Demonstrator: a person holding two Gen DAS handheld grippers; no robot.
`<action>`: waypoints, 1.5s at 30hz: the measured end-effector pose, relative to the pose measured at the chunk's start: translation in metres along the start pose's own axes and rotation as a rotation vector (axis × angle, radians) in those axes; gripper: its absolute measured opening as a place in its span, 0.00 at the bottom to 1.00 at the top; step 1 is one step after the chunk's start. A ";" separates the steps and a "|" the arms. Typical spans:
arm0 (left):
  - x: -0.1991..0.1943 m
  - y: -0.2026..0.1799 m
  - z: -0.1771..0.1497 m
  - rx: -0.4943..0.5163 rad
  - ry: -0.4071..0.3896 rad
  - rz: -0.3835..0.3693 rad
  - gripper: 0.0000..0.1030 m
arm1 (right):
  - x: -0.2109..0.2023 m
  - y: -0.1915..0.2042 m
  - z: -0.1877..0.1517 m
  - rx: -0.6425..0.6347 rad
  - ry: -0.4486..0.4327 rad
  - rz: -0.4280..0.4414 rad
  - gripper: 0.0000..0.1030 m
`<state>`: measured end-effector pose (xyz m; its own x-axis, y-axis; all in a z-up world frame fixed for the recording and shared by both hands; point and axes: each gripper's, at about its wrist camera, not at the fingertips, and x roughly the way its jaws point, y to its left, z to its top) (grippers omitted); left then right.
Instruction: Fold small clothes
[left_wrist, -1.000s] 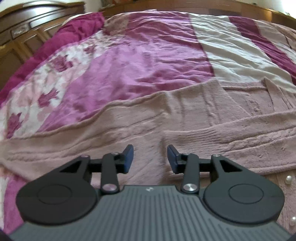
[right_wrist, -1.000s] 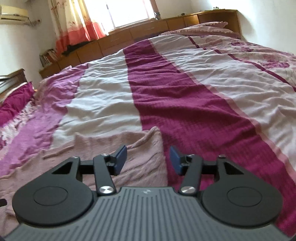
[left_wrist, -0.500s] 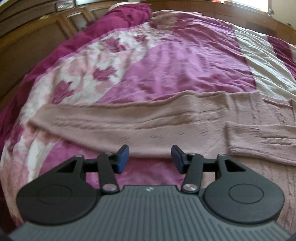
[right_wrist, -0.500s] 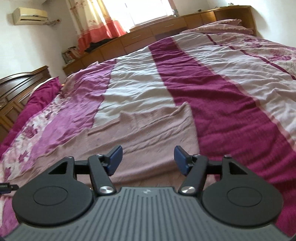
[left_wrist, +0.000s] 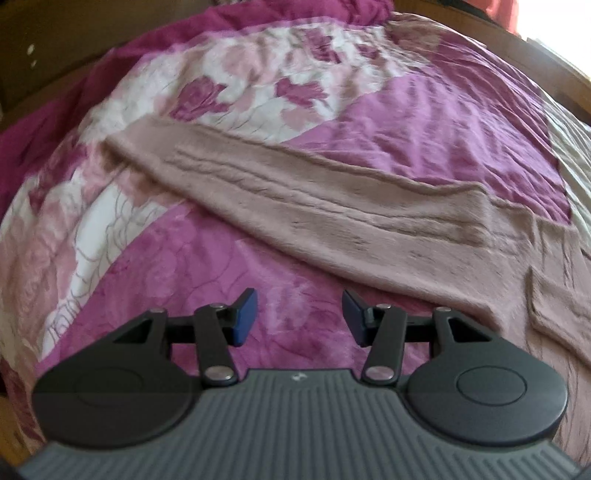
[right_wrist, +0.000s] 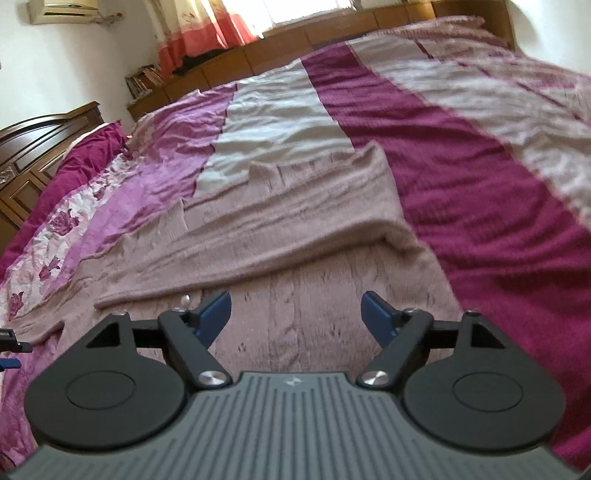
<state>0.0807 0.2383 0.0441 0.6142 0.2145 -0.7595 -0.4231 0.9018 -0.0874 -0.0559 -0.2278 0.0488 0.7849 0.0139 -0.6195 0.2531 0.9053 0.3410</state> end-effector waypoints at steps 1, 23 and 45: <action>0.003 0.004 0.002 -0.024 0.003 -0.003 0.51 | 0.003 -0.001 -0.002 0.007 0.009 -0.004 0.81; 0.066 0.051 0.053 -0.356 -0.043 -0.039 0.51 | 0.027 0.012 -0.026 -0.091 0.007 -0.087 0.88; 0.087 0.038 0.078 -0.106 -0.096 -0.008 0.11 | 0.028 0.014 -0.030 -0.114 0.000 -0.089 0.89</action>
<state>0.1703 0.3207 0.0251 0.6766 0.2471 -0.6936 -0.4829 0.8600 -0.1647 -0.0471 -0.2024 0.0152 0.7620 -0.0683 -0.6440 0.2558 0.9453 0.2025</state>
